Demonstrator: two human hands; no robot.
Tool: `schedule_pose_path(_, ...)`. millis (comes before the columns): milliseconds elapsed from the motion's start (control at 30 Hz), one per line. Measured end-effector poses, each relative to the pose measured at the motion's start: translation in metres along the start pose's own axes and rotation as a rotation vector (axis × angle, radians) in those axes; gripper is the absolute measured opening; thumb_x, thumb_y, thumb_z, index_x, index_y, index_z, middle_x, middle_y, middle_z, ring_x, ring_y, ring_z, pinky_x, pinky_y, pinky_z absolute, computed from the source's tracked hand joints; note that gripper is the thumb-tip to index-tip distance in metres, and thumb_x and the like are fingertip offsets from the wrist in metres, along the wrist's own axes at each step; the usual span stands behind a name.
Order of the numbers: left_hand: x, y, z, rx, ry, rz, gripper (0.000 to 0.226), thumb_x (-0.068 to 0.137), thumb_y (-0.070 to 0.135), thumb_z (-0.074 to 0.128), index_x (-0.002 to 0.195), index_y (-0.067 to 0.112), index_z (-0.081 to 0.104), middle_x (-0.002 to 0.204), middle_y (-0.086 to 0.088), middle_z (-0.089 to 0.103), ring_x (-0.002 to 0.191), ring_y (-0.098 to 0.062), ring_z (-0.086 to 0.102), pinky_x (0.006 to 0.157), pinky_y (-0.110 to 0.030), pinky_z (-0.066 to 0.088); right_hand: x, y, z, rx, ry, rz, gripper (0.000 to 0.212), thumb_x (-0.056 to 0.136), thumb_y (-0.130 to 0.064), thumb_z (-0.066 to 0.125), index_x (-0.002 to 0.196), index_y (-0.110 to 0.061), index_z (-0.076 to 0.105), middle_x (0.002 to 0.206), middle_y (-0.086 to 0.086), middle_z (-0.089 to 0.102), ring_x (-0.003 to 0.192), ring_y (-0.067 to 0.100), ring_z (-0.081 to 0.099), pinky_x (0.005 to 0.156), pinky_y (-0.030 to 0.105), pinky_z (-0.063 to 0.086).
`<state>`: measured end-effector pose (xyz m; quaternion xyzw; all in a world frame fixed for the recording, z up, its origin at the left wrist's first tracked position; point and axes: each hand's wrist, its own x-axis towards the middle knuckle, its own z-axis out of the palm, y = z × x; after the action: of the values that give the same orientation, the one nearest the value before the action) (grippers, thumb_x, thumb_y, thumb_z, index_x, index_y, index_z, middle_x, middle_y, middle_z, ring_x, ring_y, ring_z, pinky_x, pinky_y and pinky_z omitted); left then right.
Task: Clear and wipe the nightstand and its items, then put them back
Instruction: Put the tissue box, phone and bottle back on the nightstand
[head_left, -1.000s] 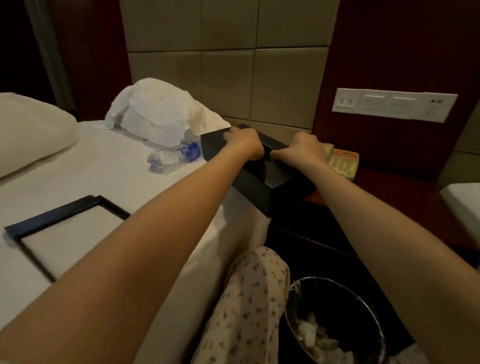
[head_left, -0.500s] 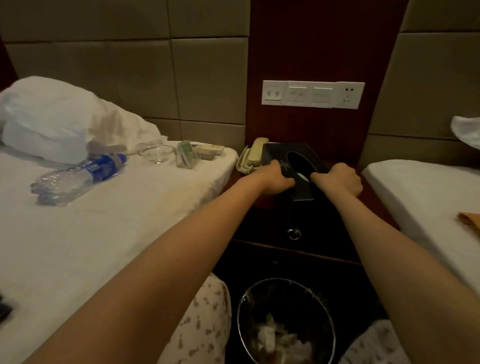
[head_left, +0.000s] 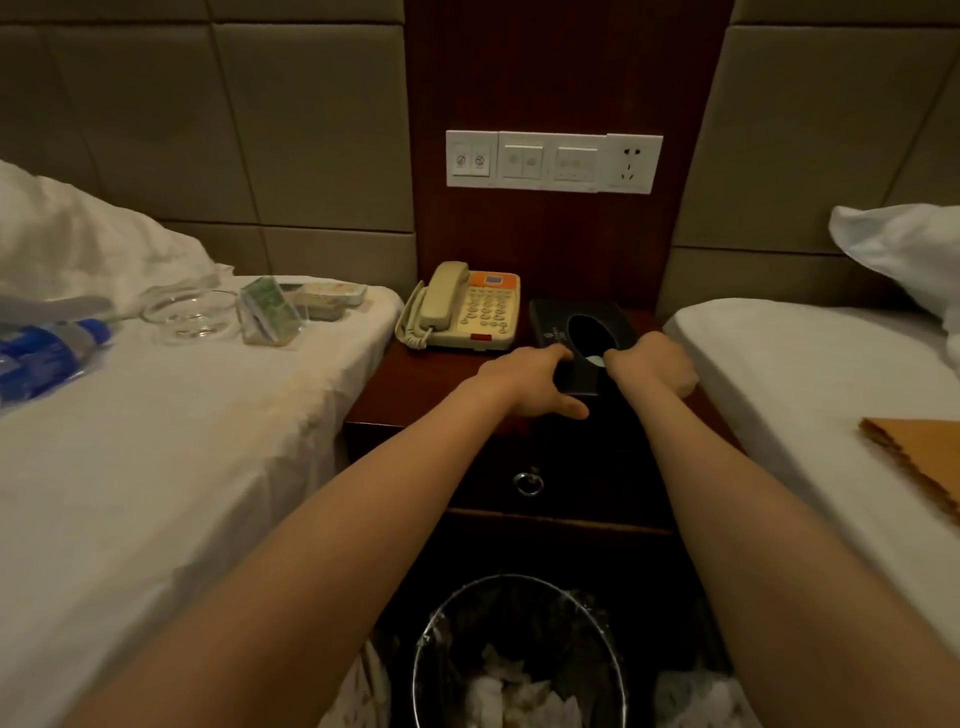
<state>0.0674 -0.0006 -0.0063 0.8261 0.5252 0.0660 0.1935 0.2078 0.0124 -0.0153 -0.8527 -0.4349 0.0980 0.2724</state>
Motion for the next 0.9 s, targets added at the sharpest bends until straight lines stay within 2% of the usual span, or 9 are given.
schedule_pose_path(167,0.016,-0.007,-0.004,0.175,0.079,-0.041,0.072,0.087,0.054,0.053,0.147,0.027,0.024,0.142,-0.007,0.037,0.129,-0.028,0.040,0.096,-0.042,0.039,0.021,-0.006,0.008,0.065,-0.035,-0.114,0.060,0.089,-0.045,0.054,0.129,-0.002,0.043,0.124,0.016,0.055,0.110,0.033,0.056,0.070,0.032,0.039)
schedule_pose_path(233,0.023,-0.008,-0.007,0.268,0.122,-0.064,0.067,0.089,0.052,0.051,0.147,0.025,0.028,0.140,-0.008,0.039,0.127,-0.028,0.042,0.094,-0.042,0.039,0.029,-0.007,0.007,0.180,-0.165,-0.217,0.066,0.088,-0.045,0.056,0.137,-0.007,0.035,0.134,0.015,0.047,0.119,0.032,0.050,0.077,0.031,0.038)
schedule_pose_path(300,0.032,-0.010,-0.011,0.344,0.143,-0.092,0.063,0.091,0.048,0.051,0.144,0.021,0.033,0.137,-0.009,0.042,0.124,-0.029,0.044,0.093,-0.042,0.039,0.037,-0.006,0.001,0.323,-0.368,-0.280,0.072,0.084,-0.040,0.064,0.142,-0.013,0.031,0.143,0.011,0.039,0.128,0.029,0.042,0.086,0.031,0.035)
schedule_pose_path(367,0.041,-0.010,-0.013,0.413,0.155,-0.112,0.061,0.091,0.048,0.052,0.141,0.018,0.037,0.134,-0.009,0.044,0.121,-0.029,0.046,0.093,-0.042,0.038,0.043,-0.003,-0.006,0.258,-0.518,-0.353,0.070,0.083,-0.029,0.068,0.142,-0.015,0.032,0.146,0.008,0.036,0.132,0.026,0.037,0.093,0.031,0.034)
schedule_pose_path(400,0.046,-0.010,-0.013,0.443,0.165,-0.114,0.060,0.091,0.048,0.052,0.140,0.017,0.039,0.133,-0.009,0.046,0.120,-0.029,0.046,0.093,-0.042,0.037,0.047,-0.002,-0.008,0.169,-0.529,-0.405,0.066,0.084,-0.026,0.068,0.141,-0.015,0.035,0.146,0.007,0.037,0.132,0.025,0.037,0.097,0.031,0.034)
schedule_pose_path(500,0.061,-0.007,-0.010,0.516,0.204,-0.128,0.051,0.092,0.043,0.051,0.134,0.014,0.047,0.130,-0.010,0.047,0.120,-0.029,0.045,0.093,-0.041,0.036,0.053,-0.003,-0.004,0.022,-0.368,-0.527,0.055,0.084,-0.028,0.069,0.133,-0.014,0.049,0.140,0.008,0.046,0.128,0.025,0.043,0.099,0.033,0.038)
schedule_pose_path(633,0.081,-0.009,-0.015,0.538,0.222,-0.158,0.045,0.093,0.037,0.052,0.130,0.012,0.049,0.132,-0.011,0.046,0.123,-0.029,0.042,0.098,-0.041,0.034,0.057,-0.009,0.011,-0.011,-0.188,-0.469,0.056,0.082,-0.039,0.068,0.131,-0.015,0.052,0.131,0.009,0.054,0.120,0.026,0.051,0.093,0.037,0.045)
schedule_pose_path(767,0.100,-0.016,-0.014,0.548,0.258,-0.161,0.044,0.095,0.035,0.050,0.130,0.009,0.047,0.131,-0.011,0.047,0.123,-0.029,0.043,0.097,-0.040,0.035,0.059,-0.023,0.020,-0.198,-0.085,-0.466,0.048,0.090,-0.041,0.056,0.132,-0.017,0.052,0.131,0.011,0.053,0.128,0.030,0.036,0.100,0.039,0.034)
schedule_pose_path(900,0.117,-0.023,-0.014,0.540,0.267,-0.159,0.043,0.095,0.034,0.049,0.129,0.008,0.046,0.129,-0.011,0.049,0.121,-0.029,0.046,0.097,-0.039,0.035,0.065,-0.034,0.025,-0.219,-0.079,-0.446,0.043,0.093,-0.039,0.053,0.129,-0.016,0.053,0.129,0.013,0.054,0.128,0.030,0.032,0.100,0.038,0.032)
